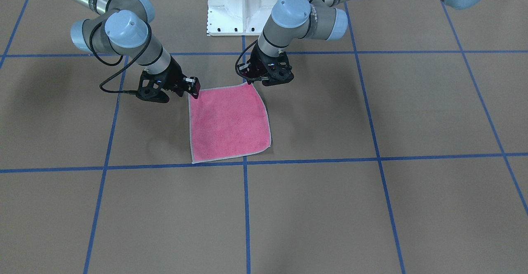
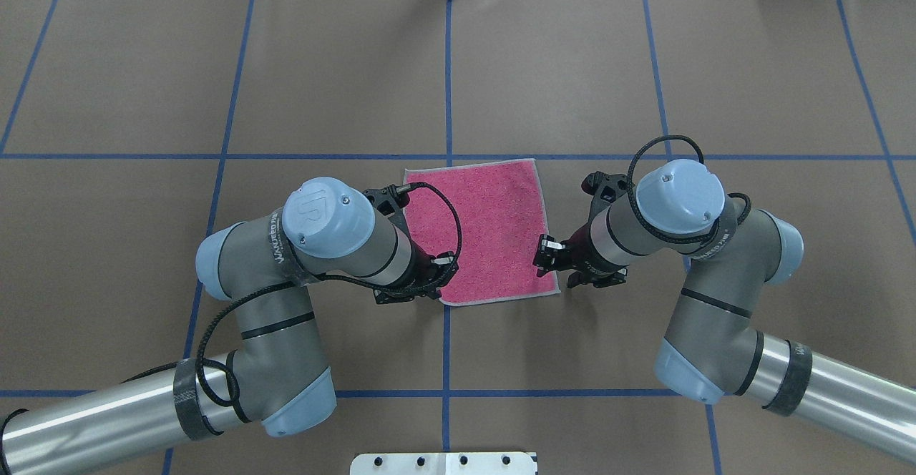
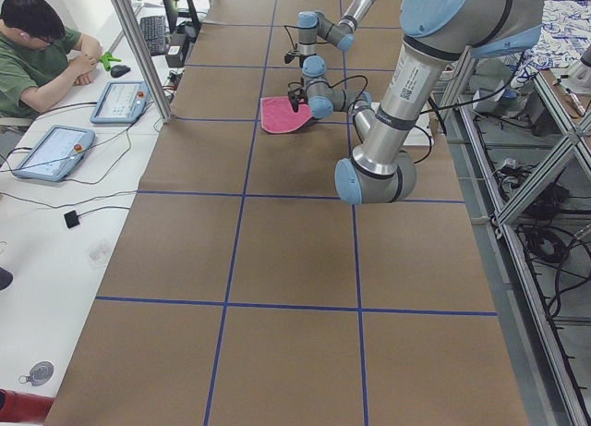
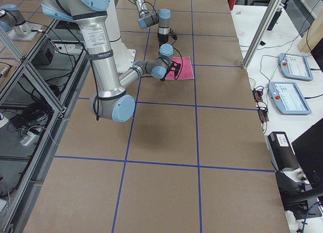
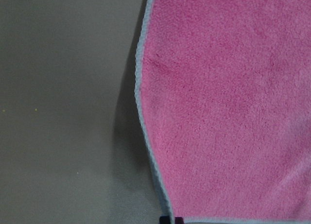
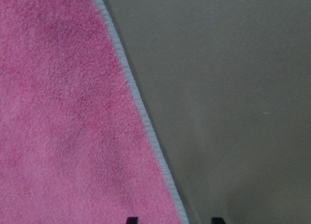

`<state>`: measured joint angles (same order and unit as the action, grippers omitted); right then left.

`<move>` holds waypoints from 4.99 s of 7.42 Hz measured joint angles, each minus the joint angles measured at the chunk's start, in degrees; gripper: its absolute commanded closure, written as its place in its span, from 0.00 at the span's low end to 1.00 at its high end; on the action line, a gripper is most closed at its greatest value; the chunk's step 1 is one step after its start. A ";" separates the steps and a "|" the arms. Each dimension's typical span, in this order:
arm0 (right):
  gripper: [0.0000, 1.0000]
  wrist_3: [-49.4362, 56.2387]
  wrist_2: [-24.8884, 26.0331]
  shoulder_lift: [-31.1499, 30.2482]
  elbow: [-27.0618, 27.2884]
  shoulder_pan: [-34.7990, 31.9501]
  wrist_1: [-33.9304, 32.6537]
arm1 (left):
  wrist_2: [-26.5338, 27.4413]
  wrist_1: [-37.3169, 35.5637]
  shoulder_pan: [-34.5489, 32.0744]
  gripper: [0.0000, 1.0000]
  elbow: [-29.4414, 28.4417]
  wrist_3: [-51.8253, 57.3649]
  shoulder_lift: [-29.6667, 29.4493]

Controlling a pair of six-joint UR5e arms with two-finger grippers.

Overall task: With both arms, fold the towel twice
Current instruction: 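Pinch the towel edges with both grippers and hold in place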

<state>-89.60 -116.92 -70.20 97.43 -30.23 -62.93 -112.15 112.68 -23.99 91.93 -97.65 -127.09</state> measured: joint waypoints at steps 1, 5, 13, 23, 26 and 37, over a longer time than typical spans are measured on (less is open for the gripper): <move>0.44 -0.02 0.01 0.02 -0.08 0.07 0.00 | 0.00 0.00 0.00 1.00 0.00 0.02 0.00; 0.76 -0.02 -0.01 0.09 -0.36 0.17 -0.02 | 0.01 0.00 0.00 1.00 0.00 0.09 0.00; 1.00 -1.63 -0.21 0.44 0.09 0.15 -0.01 | 0.00 0.00 -0.01 1.00 0.00 -0.03 0.00; 0.42 -1.65 0.10 0.60 -0.50 0.55 0.00 | 0.02 0.00 -0.09 1.00 0.00 0.00 0.00; 0.42 -1.71 0.11 0.73 -0.57 0.71 0.00 | 0.00 0.00 -0.07 1.00 0.00 0.05 0.00; 0.91 -1.80 0.13 0.90 -0.77 0.96 0.00 | 0.00 0.00 -0.09 1.00 0.08 0.01 0.00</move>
<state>-91.40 -116.79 -69.30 96.66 -29.28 -62.93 -112.15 112.68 -24.08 92.01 -97.63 -127.09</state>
